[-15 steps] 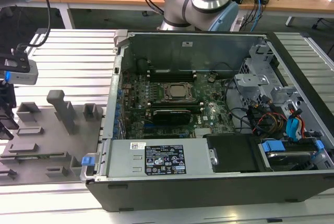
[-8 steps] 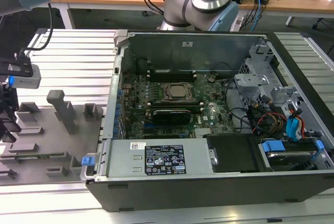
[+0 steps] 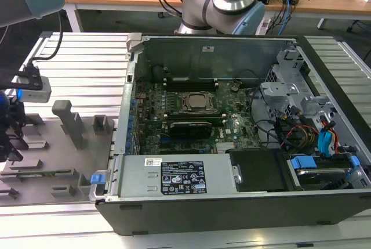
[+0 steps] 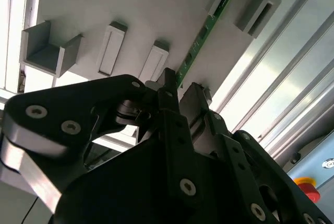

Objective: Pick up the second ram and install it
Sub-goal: 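Pick up the second ram and move it above second insertion slot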

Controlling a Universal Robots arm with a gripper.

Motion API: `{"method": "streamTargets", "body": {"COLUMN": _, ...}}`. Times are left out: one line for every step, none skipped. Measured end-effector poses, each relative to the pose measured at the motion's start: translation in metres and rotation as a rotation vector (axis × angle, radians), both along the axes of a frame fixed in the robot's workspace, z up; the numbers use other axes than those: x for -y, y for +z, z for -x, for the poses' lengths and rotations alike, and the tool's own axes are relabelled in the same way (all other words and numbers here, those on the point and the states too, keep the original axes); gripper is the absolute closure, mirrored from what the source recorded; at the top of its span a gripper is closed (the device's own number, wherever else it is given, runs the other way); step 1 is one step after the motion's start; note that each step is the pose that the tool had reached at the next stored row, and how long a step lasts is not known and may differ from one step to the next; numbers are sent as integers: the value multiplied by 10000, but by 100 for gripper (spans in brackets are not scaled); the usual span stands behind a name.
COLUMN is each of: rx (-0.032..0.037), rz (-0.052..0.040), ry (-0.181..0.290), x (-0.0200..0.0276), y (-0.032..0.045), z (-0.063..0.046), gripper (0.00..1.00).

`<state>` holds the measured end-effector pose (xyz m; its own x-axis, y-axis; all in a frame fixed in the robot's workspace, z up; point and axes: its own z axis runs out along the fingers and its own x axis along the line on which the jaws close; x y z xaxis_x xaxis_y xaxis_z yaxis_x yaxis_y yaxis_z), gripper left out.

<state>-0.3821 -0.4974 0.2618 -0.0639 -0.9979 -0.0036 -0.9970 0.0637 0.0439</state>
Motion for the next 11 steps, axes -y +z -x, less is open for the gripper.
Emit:
{"method": "streamTargets", "body": {"rx": 0, "rz": 3, "ry": 6, "x": 2, "y": -17, "z": -3, "gripper": 70}}
{"method": "streamTargets", "body": {"rx": 0, "rz": 4, "ry": 13, "x": 4, "y": -30, "z": -4, "gripper": 70}}
{"method": "streamTargets", "body": {"rx": -1, "rz": 9, "ry": 29, "x": 7, "y": -56, "z": -7, "gripper": 70}}
{"method": "streamTargets", "body": {"rx": -1, "rz": 13, "ry": 39, "x": 9, "y": -76, "z": -12, "gripper": 70}}
{"method": "streamTargets", "body": {"rx": -1, "rz": 20, "ry": 46, "x": 11, "y": -99, "z": -23, "gripper": 70}}
{"method": "streamTargets", "body": {"rx": -1, "rz": 25, "ry": 45, "x": 11, "y": -112, "z": -36, "gripper": 70}}
{"method": "streamTargets", "body": {"rx": -1, "rz": 28, "ry": 45, "x": 11, "y": -122, "z": -50, "gripper": 70}}
{"method": "streamTargets", "body": {"rx": -1, "rz": 33, "ry": 45, "x": 11, "y": -131, "z": -68, "gripper": 70}}
{"method": "streamTargets", "body": {"rx": -1, "rz": 37, "ry": 46, "x": 11, "y": -141, "z": -90, "gripper": 70}}
{"method": "streamTargets", "body": {"rx": 0, "rz": 41, "ry": 46, "x": 11, "y": -159, "z": -136, "gripper": 70}}
{"method": "streamTargets", "body": {"rx": 0, "rz": 43, "ry": 45, "x": 11, "y": -174, "z": -161, "gripper": 70}}
